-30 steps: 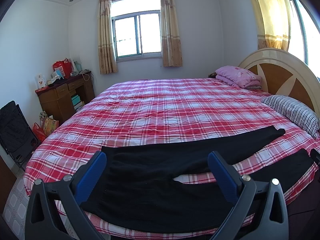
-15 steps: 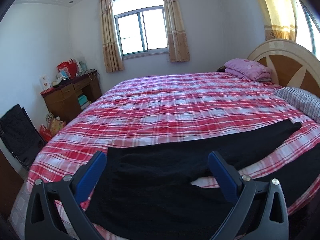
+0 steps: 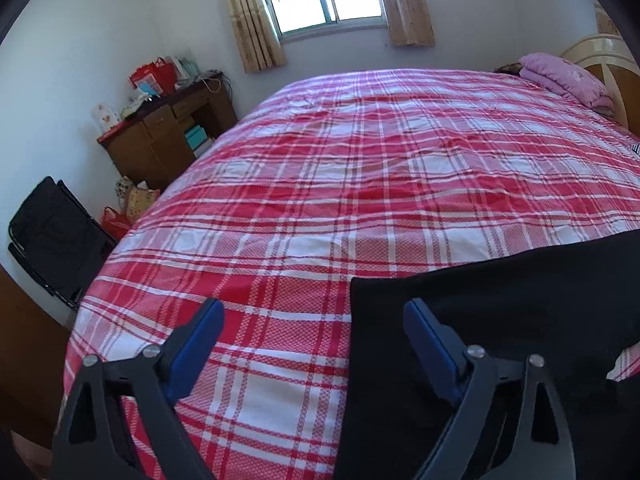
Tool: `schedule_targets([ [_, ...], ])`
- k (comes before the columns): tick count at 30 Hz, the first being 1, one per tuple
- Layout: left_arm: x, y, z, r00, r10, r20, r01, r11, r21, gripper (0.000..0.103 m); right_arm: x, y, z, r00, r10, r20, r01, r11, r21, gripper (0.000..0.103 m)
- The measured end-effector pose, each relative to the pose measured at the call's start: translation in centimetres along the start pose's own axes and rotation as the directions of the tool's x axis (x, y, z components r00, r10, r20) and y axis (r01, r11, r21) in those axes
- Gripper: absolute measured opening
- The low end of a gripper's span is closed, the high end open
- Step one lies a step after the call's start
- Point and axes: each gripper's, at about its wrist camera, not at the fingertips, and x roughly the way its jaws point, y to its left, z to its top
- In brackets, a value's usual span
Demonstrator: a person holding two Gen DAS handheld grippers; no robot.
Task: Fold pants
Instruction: 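Lower both grippers onto the pant leg ends and close them on the fabric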
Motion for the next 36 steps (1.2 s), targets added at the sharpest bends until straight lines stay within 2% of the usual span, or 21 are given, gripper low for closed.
schedule_targets([
  [2,1.7,0.1,0.4,0.996,-0.078,-0.031,0.078,0.997,-0.018,0.083,1.2,-0.4,0.7,1.0,0.011,-0.02,-0.011,1.0,-0.018,0.091],
  [5,4.1,-0.6,0.6,0.991,-0.119,-0.065,0.119,0.993,-0.007,0.072,3.2,-1.5,1.6,0.997,0.028,-0.066,-0.03,0.999,-0.023,0.081],
  [10,7.3,-1.3,0.8,0.98,-0.133,-0.151,0.138,0.99,0.023,0.054,5.5,-2.5,2.5,0.996,-0.029,-0.088,0.024,0.998,-0.059,0.081],
  [14,8.0,-0.8,1.1,0.961,-0.214,-0.172,0.217,0.976,-0.003,0.046,7.1,-3.2,3.4,0.994,-0.068,-0.087,0.061,0.995,-0.083,0.08],
  [15,8.1,-0.9,1.2,0.958,-0.225,-0.179,0.228,0.974,-0.006,0.043,7.6,-3.5,3.7,0.993,-0.077,-0.09,0.069,0.994,-0.086,0.073],
  [17,8.1,-1.0,1.3,0.951,-0.24,-0.193,0.242,0.97,-0.014,0.042,8.7,-4.6,4.3,0.99,-0.082,-0.119,0.073,0.994,-0.082,0.061],
  [20,8.1,-1.2,1.5,0.943,-0.258,-0.21,0.262,0.965,-0.011,0.04,10.4,-7.2,5.5,0.983,-0.067,-0.17,0.066,0.998,-0.009,0.06],
  [23,8.2,-1.8,1.7,0.942,-0.256,-0.216,0.266,0.964,0.018,0.038,11.9,-10.0,6.9,0.977,-0.081,-0.195,0.091,0.995,0.042,0.06],
  [25,8.3,-1.7,1.9,0.94,-0.263,-0.219,0.271,0.962,0.009,0.037,13.1,-11.8,7.7,0.973,-0.09,-0.215,0.106,0.992,0.064,0.06],
  [27,8.2,-1.4,2.0,0.935,-0.276,-0.224,0.281,0.96,-0.009,0.037,14.7,-13.8,8.5,0.965,-0.061,-0.255,0.093,0.989,0.116,0.06],
  [30,7.7,-1.3,2.4,0.941,-0.26,-0.218,0.265,0.964,-0.006,0.031,16.7,-16.3,9.5,0.958,-0.033,-0.285,0.09,0.977,0.193,0.06],
  [32,7.3,-1.4,2.5,0.943,-0.256,-0.212,0.262,0.965,0.002,0.031,18.0,-17.2,10.2,0.957,-0.027,-0.287,0.091,0.973,0.21,0.06],
  [35,8.5,-2.2,2.0,0.94,-0.231,-0.253,0.248,0.968,0.036,0.031,20.4,-17.8,11.2,0.953,-0.002,-0.301,0.068,0.976,0.209,0.06],
  [36,8.7,-2.0,1.9,0.935,-0.248,-0.252,0.261,0.965,0.021,0.031,21.3,-18.0,11.5,0.952,0.012,-0.306,0.056,0.976,0.213,0.06],
])
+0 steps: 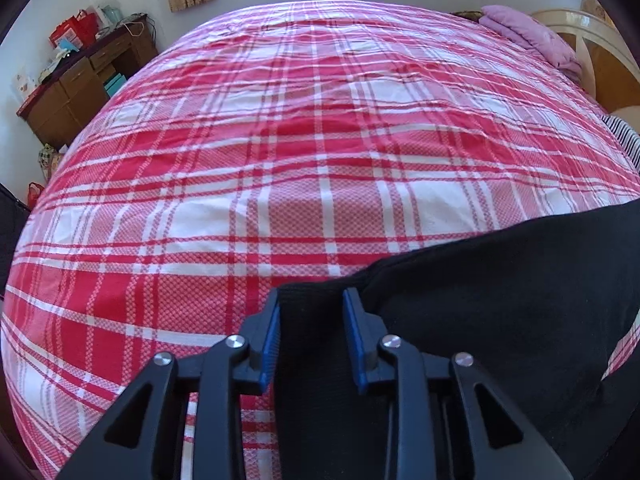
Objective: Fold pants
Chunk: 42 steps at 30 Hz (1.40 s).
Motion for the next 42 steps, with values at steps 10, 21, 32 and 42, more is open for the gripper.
schedule_targets([
  [10,0.4,1.6,0.5,0.994,-0.112,0.0,0.112,0.99,-0.081,0.031,7.1,2.1,2.6,0.99,0.064,-0.127,-0.072,0.996,-0.058,0.06],
  [21,-0.4,1.7,0.8,0.985,-0.166,0.051,0.169,0.984,-0.05,0.013,5.1,3.7,2.5,0.996,0.052,-0.075,-0.059,0.993,-0.103,0.004],
  [32,-4.2,2.4,0.3,0.955,-0.222,0.196,0.234,0.971,-0.038,0.013,-2.9,3.0,2.0,0.991,0.076,0.11,-0.066,0.993,-0.096,0.004],
  [42,-8.8,3.2,-2.6,0.898,-0.272,0.346,0.294,0.956,-0.012,0.013,-10.6,-0.6,-2.9,0.947,0.179,0.265,-0.172,0.984,-0.049,0.004],
])
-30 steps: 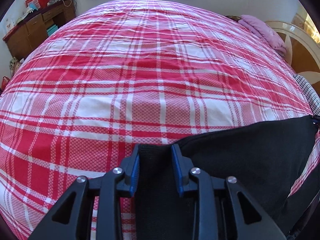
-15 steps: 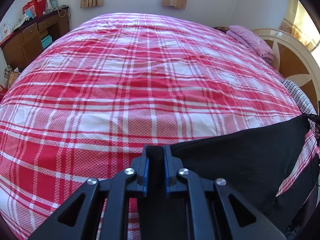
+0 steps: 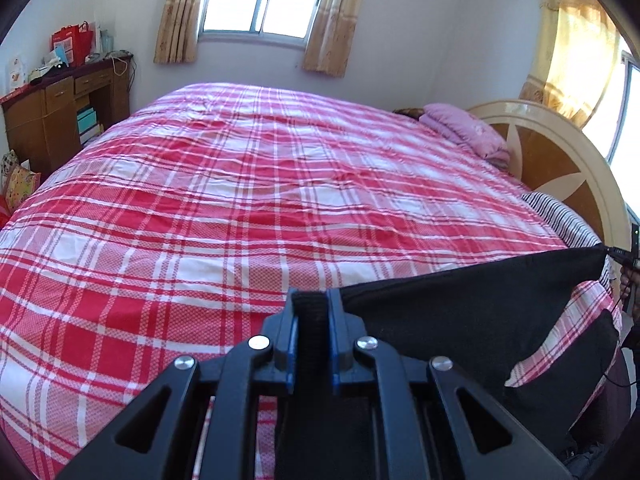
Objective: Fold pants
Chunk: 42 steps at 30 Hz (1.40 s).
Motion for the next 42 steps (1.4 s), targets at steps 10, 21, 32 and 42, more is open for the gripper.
schedule_targets([
  [10,-4.7,0.6,-4.3,0.995,-0.068,0.07,0.068,0.998,-0.009,0.013,-6.9,-3.9,-6.3,0.999,0.014,0.048,-0.018,0.996,0.088,0.004],
  [21,-6.1,1.1,-12.0,0.991,-0.123,0.048,0.121,0.992,0.028,0.013,-8.7,-7.3,-14.6,1.0,0.011,-0.01,-0.009,0.985,0.173,0.004],
  [32,-6.7,1.3,-14.9,0.986,-0.143,0.083,0.134,0.986,0.101,0.021,-9.5,-7.6,-17.9,0.998,-0.011,-0.055,0.019,0.988,0.151,0.013],
  [42,-7.7,0.1,-16.2,0.991,-0.072,0.11,0.044,0.971,0.236,0.028,-13.9,2.3,-17.1,0.999,0.012,0.03,-0.011,0.999,-0.036,0.052],
])
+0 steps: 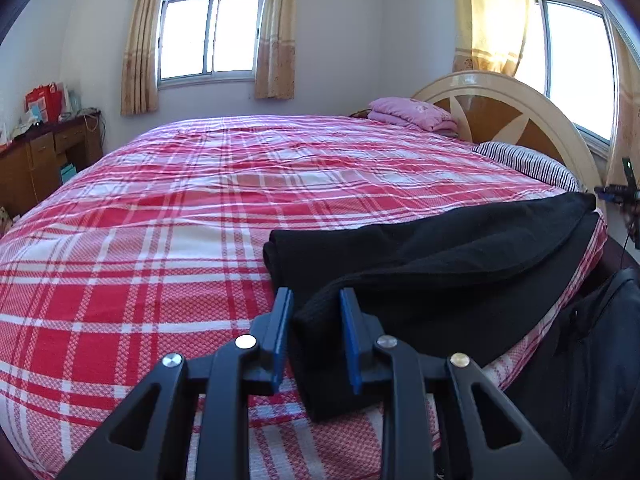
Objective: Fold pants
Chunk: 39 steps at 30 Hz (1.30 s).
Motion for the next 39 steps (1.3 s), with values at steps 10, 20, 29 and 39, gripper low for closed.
schedule_targets([
  [10,-0.4,-0.7,-0.3,1.0,0.008,0.021,-0.009,0.998,0.057,0.022,4.5,26.1,-6.4,0.913,0.298,-0.279,-0.405,0.753,-0.519,0.052],
  [20,-0.3,-0.4,0.0,0.999,-0.018,0.039,0.018,1.0,0.003,0.019,9.0,33.2,-12.5,0.888,0.22,-0.403,-0.449,0.601,-0.661,0.052],
  [29,-0.6,-0.7,0.7,0.998,-0.025,0.054,0.024,1.0,0.016,0.01,7.6,32.6,-11.0,0.899,0.249,-0.361,-0.434,0.616,-0.657,0.003],
  [39,-3.1,-0.1,-0.2,0.991,-0.092,0.101,0.086,0.994,0.062,0.01,4.4,32.1,-12.1,0.848,0.274,-0.454,-0.528,0.529,-0.665,0.003],
])
